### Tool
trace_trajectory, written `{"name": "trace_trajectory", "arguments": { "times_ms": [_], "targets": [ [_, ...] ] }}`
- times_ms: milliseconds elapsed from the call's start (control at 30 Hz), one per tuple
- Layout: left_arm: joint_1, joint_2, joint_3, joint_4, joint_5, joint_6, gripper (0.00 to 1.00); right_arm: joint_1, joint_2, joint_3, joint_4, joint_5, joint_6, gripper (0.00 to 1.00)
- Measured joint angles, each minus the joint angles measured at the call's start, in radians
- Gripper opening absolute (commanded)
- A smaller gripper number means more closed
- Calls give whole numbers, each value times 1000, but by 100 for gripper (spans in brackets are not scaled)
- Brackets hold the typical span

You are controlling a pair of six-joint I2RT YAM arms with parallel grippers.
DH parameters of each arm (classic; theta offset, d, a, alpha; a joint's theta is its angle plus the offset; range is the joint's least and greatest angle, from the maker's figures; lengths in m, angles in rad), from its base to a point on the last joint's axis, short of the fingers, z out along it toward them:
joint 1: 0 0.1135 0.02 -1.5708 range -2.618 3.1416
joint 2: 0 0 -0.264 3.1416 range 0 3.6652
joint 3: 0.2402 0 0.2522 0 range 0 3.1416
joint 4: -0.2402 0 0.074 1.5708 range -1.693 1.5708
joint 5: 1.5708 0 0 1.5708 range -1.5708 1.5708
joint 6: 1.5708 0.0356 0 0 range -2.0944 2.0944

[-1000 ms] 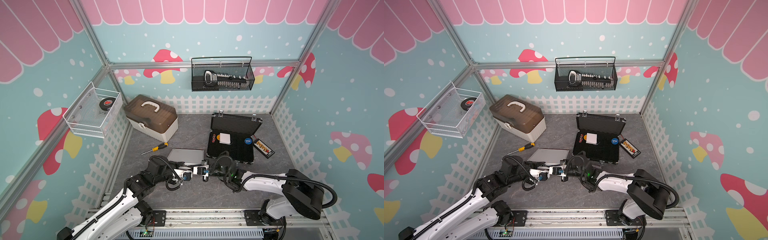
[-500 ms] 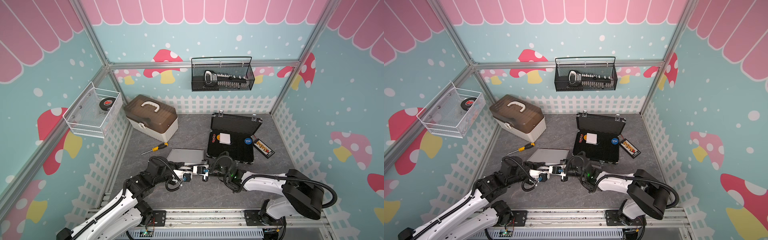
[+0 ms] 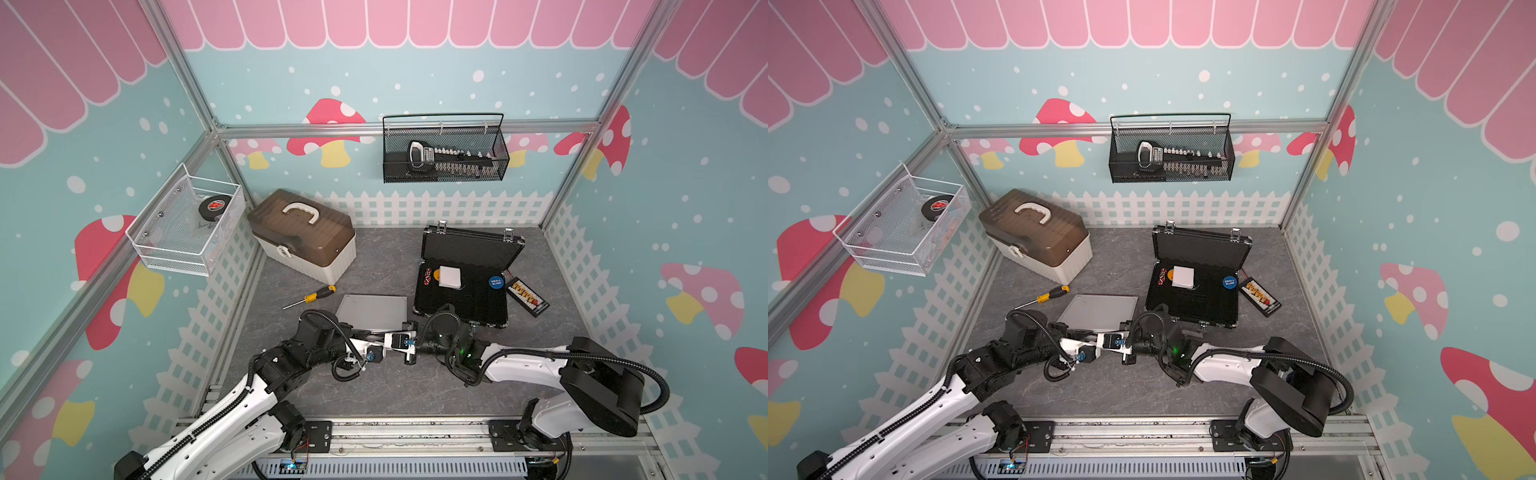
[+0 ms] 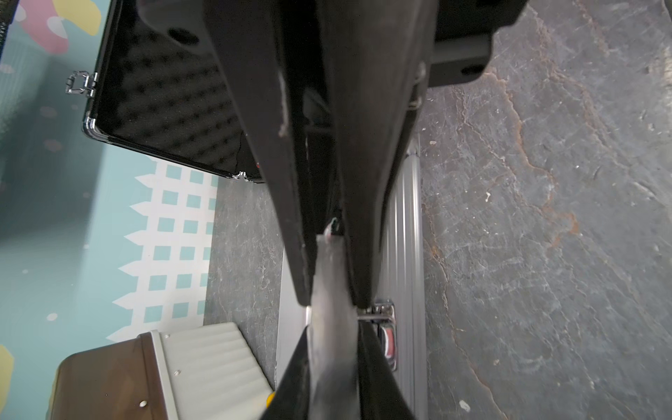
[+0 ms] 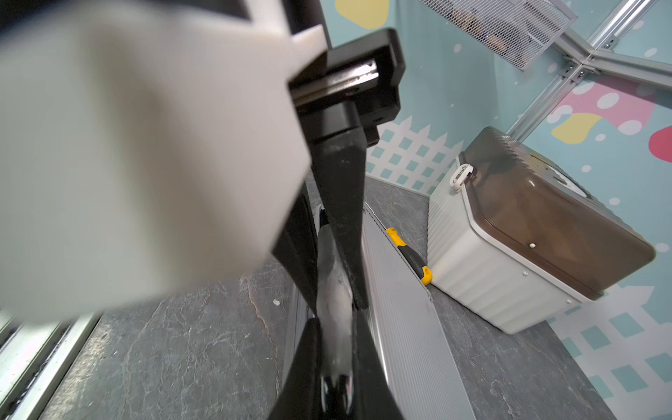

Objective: Open the poker set cases
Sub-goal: Open the fastener on the poker set case.

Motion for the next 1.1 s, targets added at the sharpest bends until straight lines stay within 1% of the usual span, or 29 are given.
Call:
{"name": "trace_trajectory", "arguments": {
  "times_ms": [200,267,300,467,500,667,733,967,1100],
  "targets": [
    [0,14,23,-37,2,-19,29,-2,0,0,0,8,16,0],
    [0,19,44,-78,5,-26,34,-1,0,0,1,8,15,0],
    [-1,26,60,-106,9,-29,38,-1,0,0,4,5,16,0],
    [-1,64,120,-204,28,-46,45,-1,0,1,15,-5,29,0],
    [-1,72,126,-215,32,-50,46,-2,0,1,14,-7,32,0],
    [-2,108,146,-233,36,-67,56,-11,0,1,11,-11,41,0],
    [-2,119,152,-229,36,-78,58,-17,-3,1,11,-11,45,0],
    [3,101,152,-213,46,-103,57,-21,-13,1,12,-7,53,0],
    [21,85,153,-206,78,-168,57,-12,-16,2,15,4,21,0]
  ]
}}
